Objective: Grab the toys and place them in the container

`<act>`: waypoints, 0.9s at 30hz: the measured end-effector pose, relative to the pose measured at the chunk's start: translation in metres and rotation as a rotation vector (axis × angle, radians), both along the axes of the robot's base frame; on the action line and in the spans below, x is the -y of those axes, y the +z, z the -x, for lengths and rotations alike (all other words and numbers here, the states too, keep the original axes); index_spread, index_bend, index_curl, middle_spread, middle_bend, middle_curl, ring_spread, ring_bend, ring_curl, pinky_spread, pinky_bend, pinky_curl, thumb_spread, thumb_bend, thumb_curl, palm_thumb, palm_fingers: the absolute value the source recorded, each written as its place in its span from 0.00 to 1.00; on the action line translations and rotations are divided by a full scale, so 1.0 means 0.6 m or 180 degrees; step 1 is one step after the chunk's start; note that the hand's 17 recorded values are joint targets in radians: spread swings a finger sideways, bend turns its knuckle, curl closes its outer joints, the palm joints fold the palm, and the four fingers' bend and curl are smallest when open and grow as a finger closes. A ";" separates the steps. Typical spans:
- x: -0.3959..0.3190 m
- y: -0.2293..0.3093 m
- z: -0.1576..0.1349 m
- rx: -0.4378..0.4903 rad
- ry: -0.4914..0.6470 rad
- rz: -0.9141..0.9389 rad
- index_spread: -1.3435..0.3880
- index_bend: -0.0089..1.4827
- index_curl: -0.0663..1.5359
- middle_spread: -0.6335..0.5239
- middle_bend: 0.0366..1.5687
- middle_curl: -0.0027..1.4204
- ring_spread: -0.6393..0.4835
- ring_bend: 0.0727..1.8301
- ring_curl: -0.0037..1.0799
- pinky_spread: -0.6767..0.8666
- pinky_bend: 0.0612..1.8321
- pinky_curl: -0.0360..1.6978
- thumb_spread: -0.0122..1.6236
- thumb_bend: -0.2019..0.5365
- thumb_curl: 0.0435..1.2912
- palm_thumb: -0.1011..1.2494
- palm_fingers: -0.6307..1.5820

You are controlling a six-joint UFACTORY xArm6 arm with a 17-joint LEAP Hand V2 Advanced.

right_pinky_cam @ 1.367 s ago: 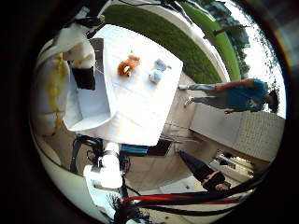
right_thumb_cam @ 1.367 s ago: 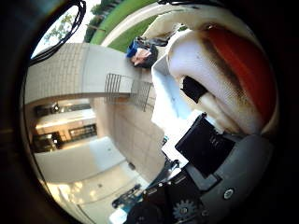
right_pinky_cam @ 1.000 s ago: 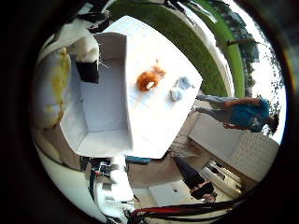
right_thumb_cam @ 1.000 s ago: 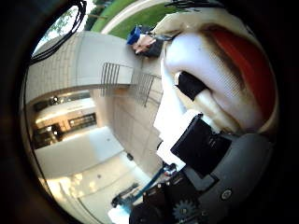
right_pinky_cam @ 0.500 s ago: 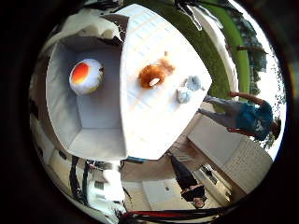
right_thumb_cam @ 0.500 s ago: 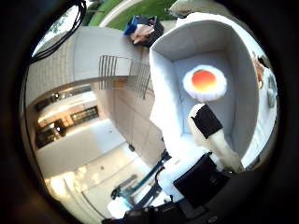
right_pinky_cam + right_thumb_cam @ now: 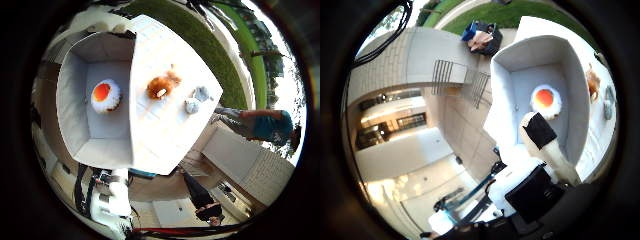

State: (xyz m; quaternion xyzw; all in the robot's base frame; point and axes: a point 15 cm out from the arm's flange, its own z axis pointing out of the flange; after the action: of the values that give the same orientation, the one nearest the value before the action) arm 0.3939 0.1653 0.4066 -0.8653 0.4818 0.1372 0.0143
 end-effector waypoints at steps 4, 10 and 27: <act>0.024 0.019 0.000 0.0080 -0.0040 -0.0032 0.53 0.12 0.17 0.60 0.08 0.22 0.82 0.20 0.29 0.71 0.38 0.17 0.74 0.24 0.30 0.61 0.28; 0.093 0.039 -0.010 0.0130 -0.0283 -0.0084 0.54 0.11 0.17 0.59 0.09 0.22 0.82 0.21 0.30 0.72 0.39 0.17 0.74 0.24 0.30 0.61 0.30; 0.423 -0.053 -0.178 0.0509 -0.1439 -0.0051 0.61 0.12 0.20 0.57 0.10 0.23 0.83 0.23 0.30 0.73 0.38 0.15 0.72 0.24 0.30 0.62 0.38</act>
State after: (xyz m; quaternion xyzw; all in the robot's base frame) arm 0.5010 -0.0886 0.3747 -0.7435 0.6595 0.0654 0.0896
